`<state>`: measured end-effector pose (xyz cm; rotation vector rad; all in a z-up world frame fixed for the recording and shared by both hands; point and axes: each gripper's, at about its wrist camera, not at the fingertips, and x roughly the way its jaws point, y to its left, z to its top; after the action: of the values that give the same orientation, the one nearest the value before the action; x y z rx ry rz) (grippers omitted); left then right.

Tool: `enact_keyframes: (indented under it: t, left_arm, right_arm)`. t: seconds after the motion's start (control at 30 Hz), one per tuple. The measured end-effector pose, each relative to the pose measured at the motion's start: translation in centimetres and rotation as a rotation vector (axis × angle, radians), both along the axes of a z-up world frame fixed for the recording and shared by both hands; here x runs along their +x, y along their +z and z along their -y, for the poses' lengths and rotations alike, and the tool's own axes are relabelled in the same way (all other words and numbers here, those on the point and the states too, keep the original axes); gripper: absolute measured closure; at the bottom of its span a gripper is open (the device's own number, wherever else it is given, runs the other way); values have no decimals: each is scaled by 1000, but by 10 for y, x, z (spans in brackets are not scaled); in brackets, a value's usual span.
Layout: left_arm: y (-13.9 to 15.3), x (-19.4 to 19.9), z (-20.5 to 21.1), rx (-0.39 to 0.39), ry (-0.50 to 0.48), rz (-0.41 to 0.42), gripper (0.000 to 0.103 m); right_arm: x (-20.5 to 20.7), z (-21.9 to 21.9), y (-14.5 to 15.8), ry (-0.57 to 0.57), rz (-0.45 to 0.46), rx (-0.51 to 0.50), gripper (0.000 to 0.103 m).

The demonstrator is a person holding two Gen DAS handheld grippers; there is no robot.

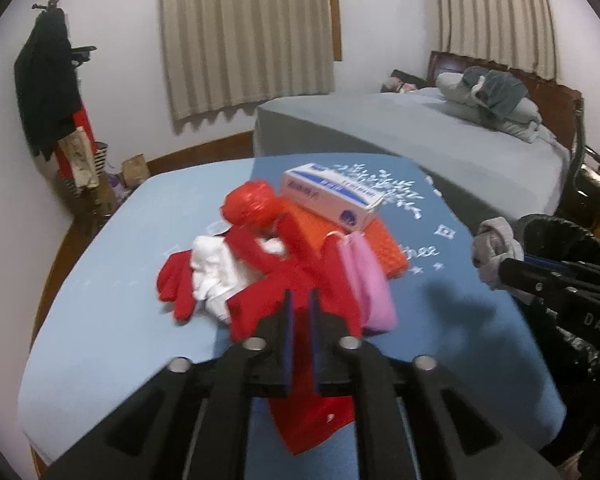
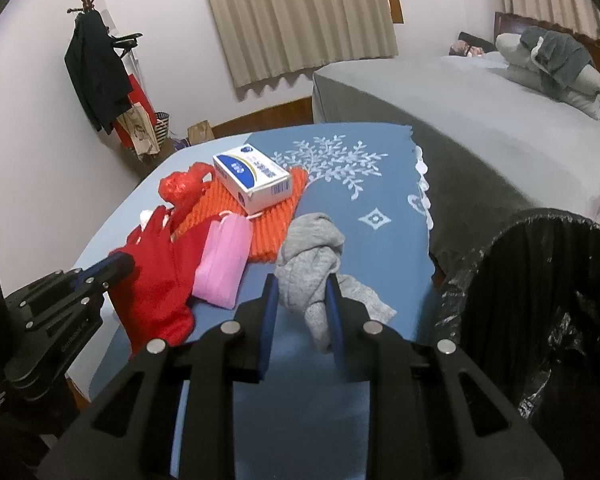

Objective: Collect trash
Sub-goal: 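Grasp the red glove with the left tool while the right tool holds the grey cloth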

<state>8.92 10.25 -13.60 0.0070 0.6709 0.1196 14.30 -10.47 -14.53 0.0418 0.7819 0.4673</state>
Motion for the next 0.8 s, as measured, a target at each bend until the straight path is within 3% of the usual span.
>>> enact_keyframes:
  t: [0.07, 0.1, 0.23, 0.3, 0.37, 0.47, 0.67, 0.8]
  left_arm:
    - [-3, -1, -4, 5, 33, 4, 46]
    - [-5, 0, -7, -6, 42, 3, 42]
    - [-13, 7, -9, -30, 37, -22, 42]
    - [-17, 12, -9, -53, 33, -37, 46]
    - [-20, 14, -9, -61, 29, -46, 92]
    - [-16, 12, -10, -99, 9, -35, 97]
    - [20, -9, 1, -66, -23, 108, 98]
    - [38, -8, 11, -82, -51, 150, 98]
  right_arm:
    - [0, -2, -3, -1, -2, -1, 80]
    - [0, -4, -5, -1, -2, -5, 80]
    - [0, -8, -6, 4, -1, -12, 80]
    - [0, -8, -6, 3, -2, -15, 80]
    - [1, -7, -6, 1, -2, -17, 80]
    - [2, -6, -4, -6, -2, -18, 80]
    - [2, -1, 0, -15, 7, -4, 79]
    - [-2, 4, 6, -23, 21, 1, 79]
